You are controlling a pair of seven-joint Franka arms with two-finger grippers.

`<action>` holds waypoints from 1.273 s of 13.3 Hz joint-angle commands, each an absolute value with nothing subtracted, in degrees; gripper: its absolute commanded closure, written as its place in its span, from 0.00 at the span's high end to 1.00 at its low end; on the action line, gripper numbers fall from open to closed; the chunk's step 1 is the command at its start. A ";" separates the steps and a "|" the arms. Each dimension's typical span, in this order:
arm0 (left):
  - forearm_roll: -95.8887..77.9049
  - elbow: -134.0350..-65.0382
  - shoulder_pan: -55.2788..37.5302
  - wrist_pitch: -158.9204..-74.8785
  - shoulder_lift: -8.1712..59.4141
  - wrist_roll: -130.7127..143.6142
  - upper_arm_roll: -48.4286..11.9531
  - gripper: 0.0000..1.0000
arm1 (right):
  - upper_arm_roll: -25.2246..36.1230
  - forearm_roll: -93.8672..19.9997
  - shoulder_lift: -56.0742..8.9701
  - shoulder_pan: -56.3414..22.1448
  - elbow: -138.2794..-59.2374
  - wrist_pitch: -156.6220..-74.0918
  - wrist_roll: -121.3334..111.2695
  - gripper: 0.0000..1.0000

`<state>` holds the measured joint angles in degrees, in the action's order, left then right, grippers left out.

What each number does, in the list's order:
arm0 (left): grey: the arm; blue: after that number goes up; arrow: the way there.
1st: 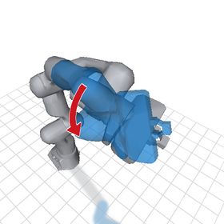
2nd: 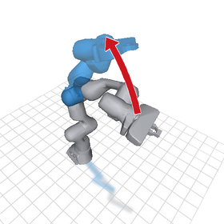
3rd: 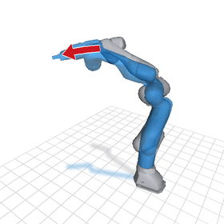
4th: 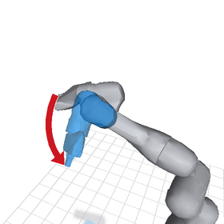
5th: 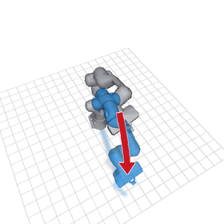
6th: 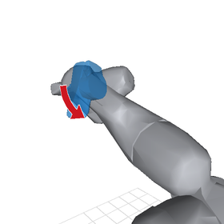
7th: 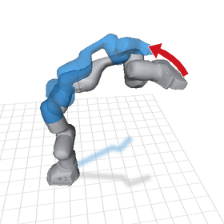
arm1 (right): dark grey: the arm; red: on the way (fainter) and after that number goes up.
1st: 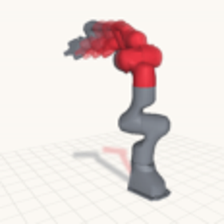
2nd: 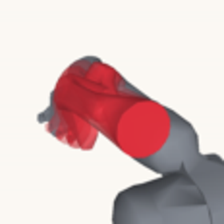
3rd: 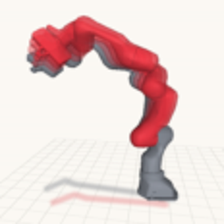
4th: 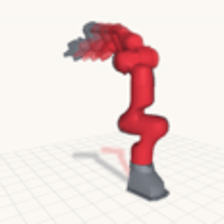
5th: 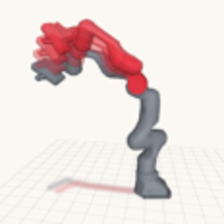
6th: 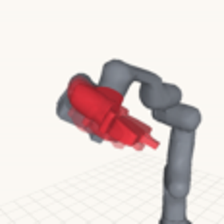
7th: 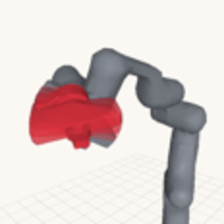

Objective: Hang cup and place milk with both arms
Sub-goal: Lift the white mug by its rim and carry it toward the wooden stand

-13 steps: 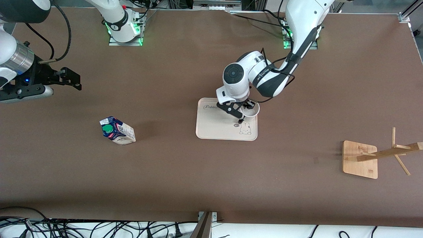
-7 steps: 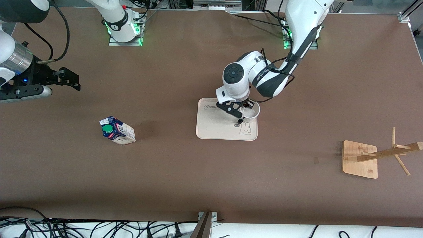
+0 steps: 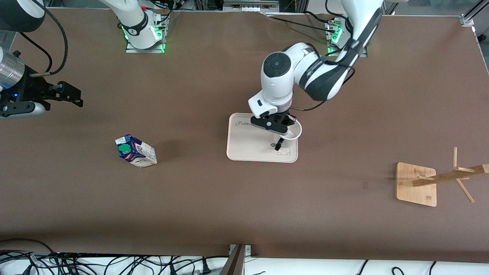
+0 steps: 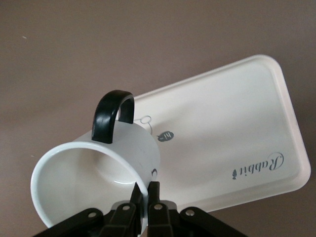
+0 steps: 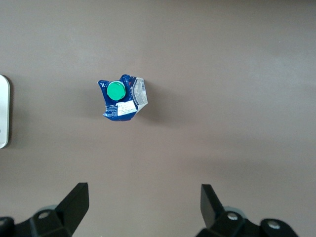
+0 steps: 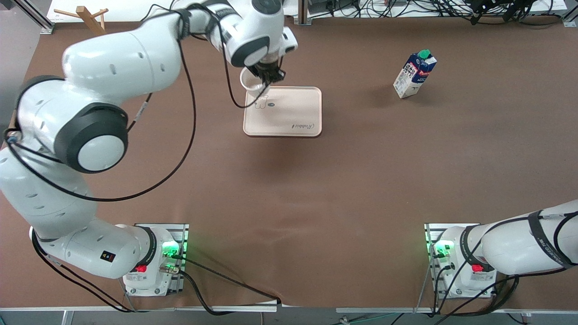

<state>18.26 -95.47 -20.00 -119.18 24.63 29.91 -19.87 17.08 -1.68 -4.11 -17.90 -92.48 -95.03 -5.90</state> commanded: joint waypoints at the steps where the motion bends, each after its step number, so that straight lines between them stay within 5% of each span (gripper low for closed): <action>1: 17.85 -94.23 -11.89 -116.30 19.87 29.88 -20.65 0.00 | 13.82 -1.58 -3.87 -13.99 -92.90 -95.54 -6.41 1.00; 4: 15.56 -85.90 -6.88 -108.75 19.42 29.36 -20.30 0.00 | 6.44 -1.49 -3.87 -6.61 -92.81 -95.98 -6.77 1.00; 8: 10.50 -78.77 2.87 -101.00 19.51 15.67 -20.22 0.00 | 5.89 -1.49 -3.78 -6.33 -92.72 -96.59 -6.77 1.00; 17: -0.43 -78.13 19.50 -96.33 20.21 -4.12 -20.13 0.00 | 6.06 -1.67 -4.04 -6.07 -92.64 -97.91 -6.59 1.00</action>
